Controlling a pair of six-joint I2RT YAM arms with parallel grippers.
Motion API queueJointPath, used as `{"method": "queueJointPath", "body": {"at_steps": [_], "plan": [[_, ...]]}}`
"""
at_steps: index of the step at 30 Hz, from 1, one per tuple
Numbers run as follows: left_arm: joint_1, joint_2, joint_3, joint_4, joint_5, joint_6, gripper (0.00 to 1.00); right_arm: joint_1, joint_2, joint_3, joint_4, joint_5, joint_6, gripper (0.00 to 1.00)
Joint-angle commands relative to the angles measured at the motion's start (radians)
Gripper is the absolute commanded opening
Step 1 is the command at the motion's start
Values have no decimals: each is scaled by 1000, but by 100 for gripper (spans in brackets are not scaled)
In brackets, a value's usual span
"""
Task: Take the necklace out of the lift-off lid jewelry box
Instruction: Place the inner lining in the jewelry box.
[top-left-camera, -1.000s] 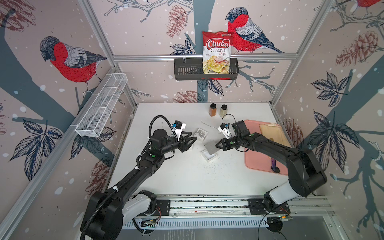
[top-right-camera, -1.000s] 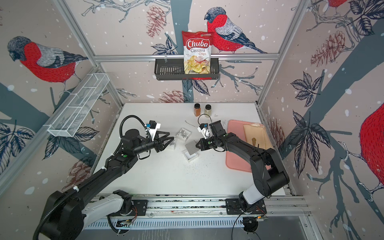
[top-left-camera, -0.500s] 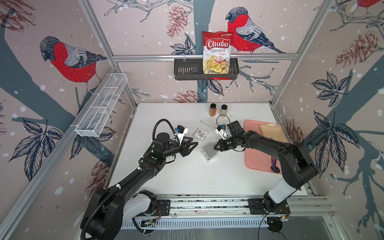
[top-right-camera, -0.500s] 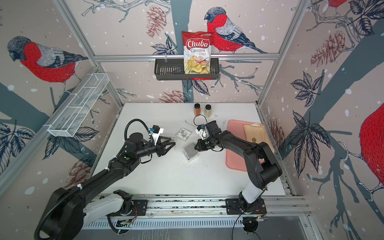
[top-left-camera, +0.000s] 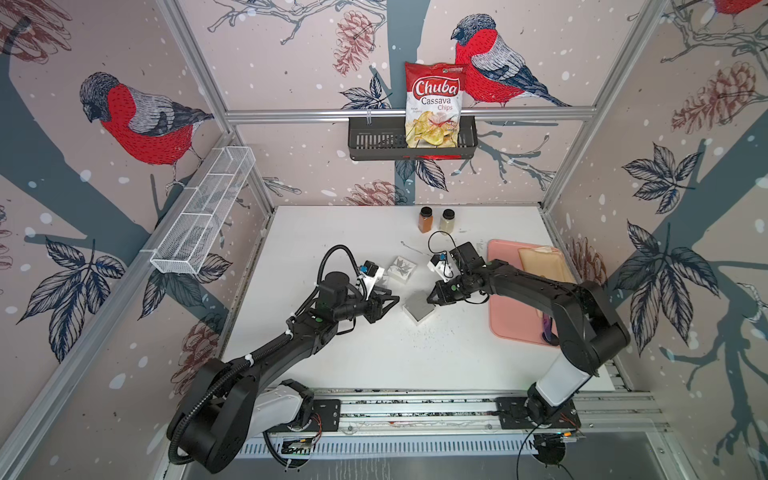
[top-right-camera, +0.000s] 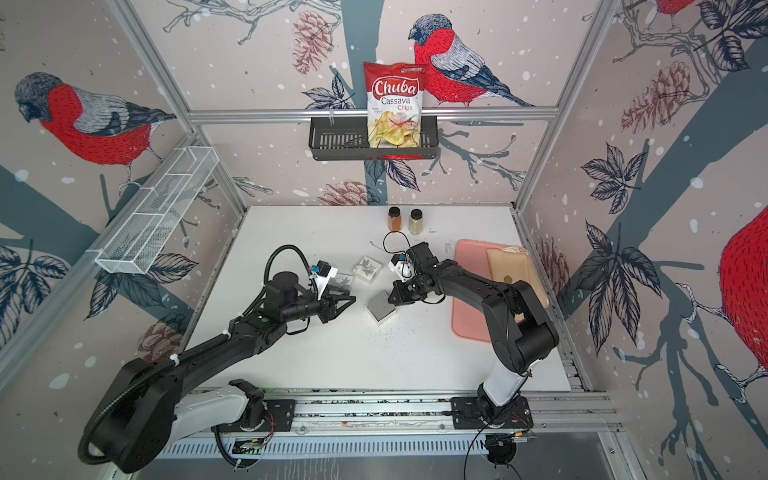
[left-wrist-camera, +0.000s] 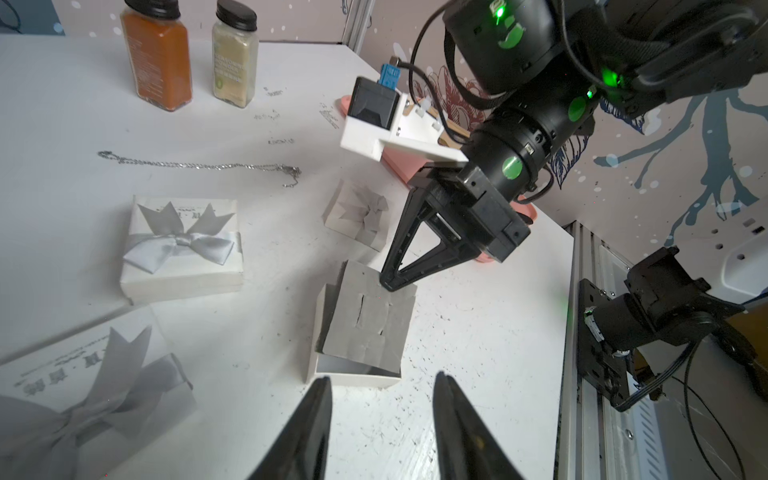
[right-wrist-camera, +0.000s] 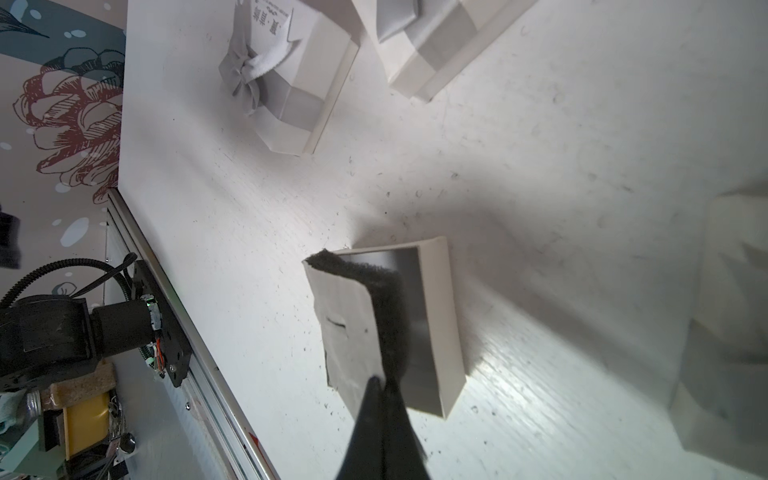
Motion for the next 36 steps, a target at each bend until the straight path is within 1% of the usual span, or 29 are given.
{"method": "queueJointPath", "body": {"at_steps": [1,4,6,11,18,24,28,33,36], "plan": [[-31,27,-11,40,-11,0,43,2,4,11,-30,-2,-17,0],[-66,62,-14,53,-20,-13,38,2,19,17,-41,2,-25,0],[-89,87,-22,69,-17,-30,32,2,31,19,-42,9,-26,0],[-137,149,-59,128,-39,-65,26,6,42,20,-39,28,-23,0],[-177,304,-72,234,-62,-112,15,19,45,38,-65,95,-25,0],[-212,440,-34,294,-99,-142,6,27,36,36,-71,102,-22,0],[-218,484,-25,342,-132,-176,3,31,34,37,-75,95,-24,0],[-218,492,-35,381,-185,-195,2,31,34,45,-86,57,-26,0],[-218,500,-36,398,-212,-200,2,35,51,63,-108,55,-33,0]]}}
